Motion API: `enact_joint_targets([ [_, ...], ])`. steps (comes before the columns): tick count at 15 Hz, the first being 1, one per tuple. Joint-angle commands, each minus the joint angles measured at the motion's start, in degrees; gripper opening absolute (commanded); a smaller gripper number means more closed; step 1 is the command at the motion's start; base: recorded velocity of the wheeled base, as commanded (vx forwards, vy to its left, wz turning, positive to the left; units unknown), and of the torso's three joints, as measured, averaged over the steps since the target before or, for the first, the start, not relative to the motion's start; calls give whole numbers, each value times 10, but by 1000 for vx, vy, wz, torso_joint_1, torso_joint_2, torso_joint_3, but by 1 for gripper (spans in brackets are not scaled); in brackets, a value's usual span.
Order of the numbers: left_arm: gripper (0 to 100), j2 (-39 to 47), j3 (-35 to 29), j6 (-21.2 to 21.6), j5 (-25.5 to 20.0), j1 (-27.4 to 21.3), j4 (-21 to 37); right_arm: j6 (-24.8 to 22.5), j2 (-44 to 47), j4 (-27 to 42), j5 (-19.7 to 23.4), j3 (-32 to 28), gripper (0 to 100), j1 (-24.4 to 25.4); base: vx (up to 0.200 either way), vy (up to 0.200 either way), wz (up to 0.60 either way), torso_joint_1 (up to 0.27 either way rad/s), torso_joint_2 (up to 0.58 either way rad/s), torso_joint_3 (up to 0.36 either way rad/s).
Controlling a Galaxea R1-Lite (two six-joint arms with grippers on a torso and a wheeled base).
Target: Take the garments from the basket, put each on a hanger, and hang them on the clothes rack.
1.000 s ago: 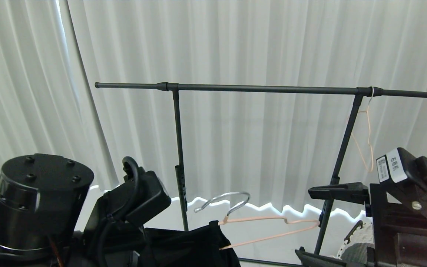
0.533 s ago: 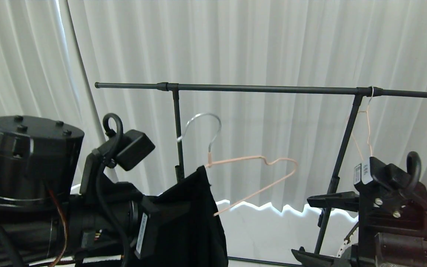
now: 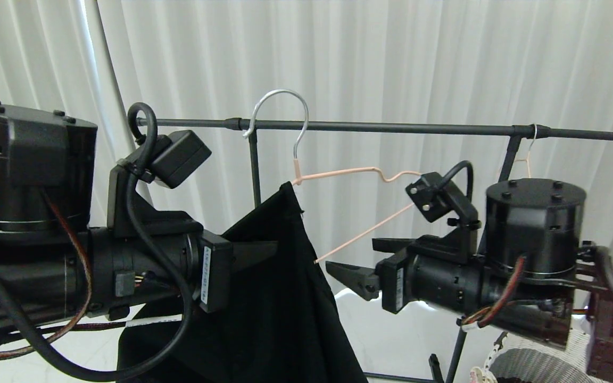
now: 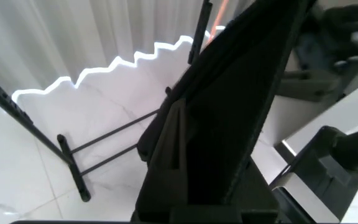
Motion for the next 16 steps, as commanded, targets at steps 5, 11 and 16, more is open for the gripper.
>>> enact_joint_targets([
  [5,0,6,-5,0,-8,1,-1,6,68,-24,-17,-20,100,48,0,0,0,0,0,0],
  [11,0,-7,-8,1,-11,2,-1,5,81,-23,-29,-3,100,58,0,0,0,0,0,0],
  [16,0,-27,-11,3,-28,-4,-1,6,125,-22,-90,-3,100,54,0,0,0,0,0,0],
])
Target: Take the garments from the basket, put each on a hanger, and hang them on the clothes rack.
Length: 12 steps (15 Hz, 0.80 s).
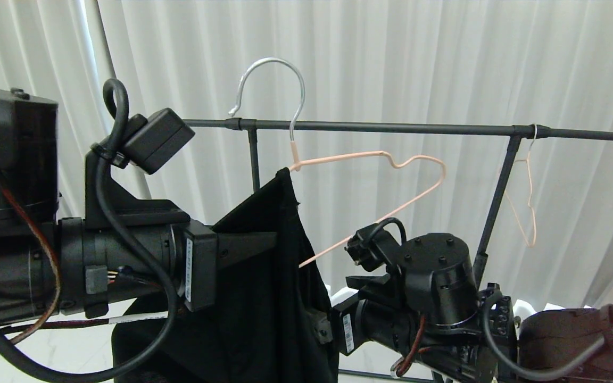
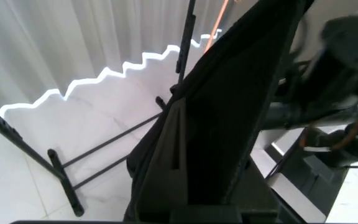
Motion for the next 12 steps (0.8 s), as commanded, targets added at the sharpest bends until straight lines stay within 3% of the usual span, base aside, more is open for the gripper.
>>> enact_joint_targets([
  [1,0,-6,-2,0,1,-1,0,0,22,3,-18,2,100,-8,0,0,0,0,0,0],
  [5,0,0,2,14,2,15,0,-8,-8,3,-31,49,100,-54,0,0,0,0,0,0],
  [7,0,0,5,27,3,23,0,-35,-39,3,-31,95,100,-91,0,0,0,0,0,0],
  [12,0,-14,52,93,1,30,-1,-89,-107,6,-26,163,100,-185,0,0,0,0,0,0],
])
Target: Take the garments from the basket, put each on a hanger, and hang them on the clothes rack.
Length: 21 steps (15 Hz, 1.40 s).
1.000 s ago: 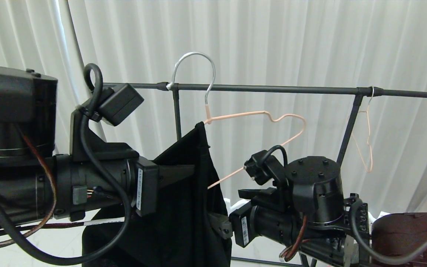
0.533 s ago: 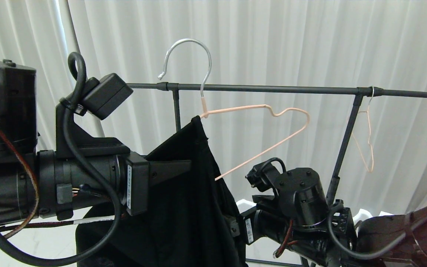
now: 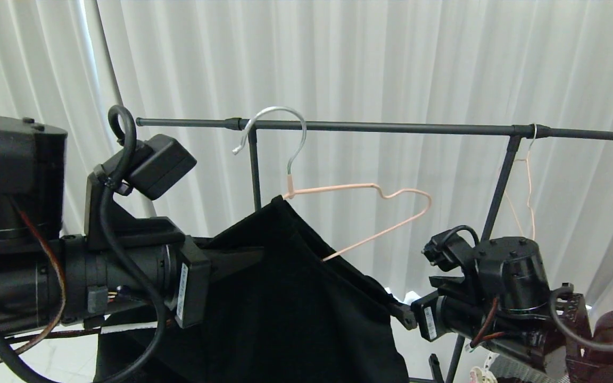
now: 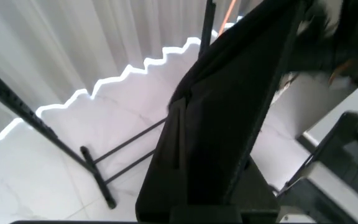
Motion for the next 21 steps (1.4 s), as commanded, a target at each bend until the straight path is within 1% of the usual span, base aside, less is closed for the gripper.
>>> enact_joint_targets([
  [1,0,-11,15,4,-1,0,0,-12,-38,1,5,22,100,-41,0,0,0,0,0,0],
  [3,0,-18,31,11,0,0,0,-18,-48,2,10,24,100,-66,0,0,0,0,0,0],
  [4,0,-27,44,32,0,0,0,-28,-49,3,11,24,100,-93,0,0,0,0,0,0],
  [5,0,-39,62,50,-1,0,0,-44,-51,3,22,22,100,-120,0,0,0,0,0,0],
  [7,0,-57,99,67,-4,-1,0,-70,-70,12,68,19,100,-157,0,0,0,0,0,0],
  [8,0,-58,109,75,-10,-1,0,-77,-82,34,80,14,100,-166,0,0,0,0,0,0],
  [9,0,-57,112,79,-17,-1,0,-78,-93,56,89,5,100,-172,0,0,0,0,0,0],
  [12,0,-39,119,79,-24,-1,0,-79,-109,84,122,-36,100,-176,0,0,0,0,0,0],
  [14,0,-2,121,80,-18,-1,0,-79,-133,161,152,-82,100,-178,0,0,0,0,0,0],
  [15,0,17,121,79,-13,0,0,-79,-141,188,166,-102,100,-178,0,0,0,0,0,0],
  [17,0,47,118,79,0,0,0,-80,-148,211,182,-136,100,-178,0,0,0,0,0,0],
  [19,0,57,118,79,-1,0,0,-95,-157,259,199,-163,100,-178,0,0,0,0,0,0],
  [20,0,62,118,76,-1,0,-2,-106,-164,290,227,-177,100,-179,0,0,0,0,0,0],
  [21,0,65,117,74,-1,2,-3,-111,-166,314,244,-187,100,-179,0,0,0,0,0,0],
])
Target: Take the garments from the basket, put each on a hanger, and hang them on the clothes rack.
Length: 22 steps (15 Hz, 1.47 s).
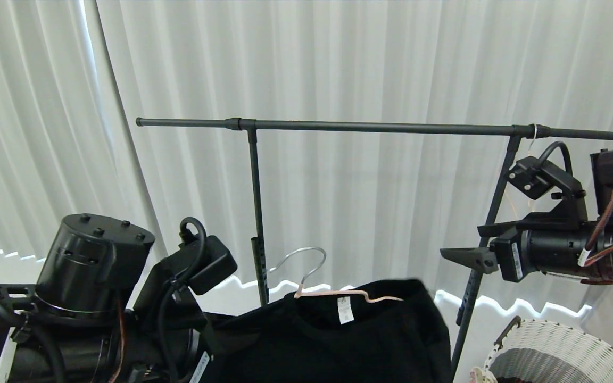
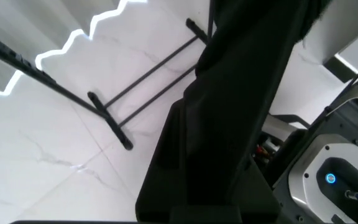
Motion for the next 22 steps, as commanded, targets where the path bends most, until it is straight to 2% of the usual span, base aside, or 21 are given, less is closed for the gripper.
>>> enact_joint_targets([
  [1,0,16,-2,-1,0,4,-2,-12,-11,21,17,-27,100,1,0,0,0,0,0,0],
  [4,0,11,-2,-3,-4,4,-2,-84,-4,39,53,-32,100,1,0,0,0,0,0,0],
  [7,0,-1,-2,-3,-21,4,-4,-115,-3,48,57,-33,100,38,0,0,0,0,0,0],
  [9,0,-12,-5,-2,-54,3,-18,-128,-4,68,57,-38,100,95,0,0,0,0,0,0],
  [12,0,-14,-11,0,-58,-7,-18,-135,13,100,57,-63,100,192,0,0,0,0,0,0],
  [14,0,-14,-12,-1,-59,-22,-17,-140,34,126,57,-92,100,227,0,0,0,0,0,0],
  [18,0,-15,-27,-1,-72,-67,-17,-191,74,202,69,-136,100,234,0,0,0,0,0,0],
  [22,0,-16,-38,-1,-72,-72,-17,-193,83,214,69,-133,100,233,0,0,0,0,0,0],
])
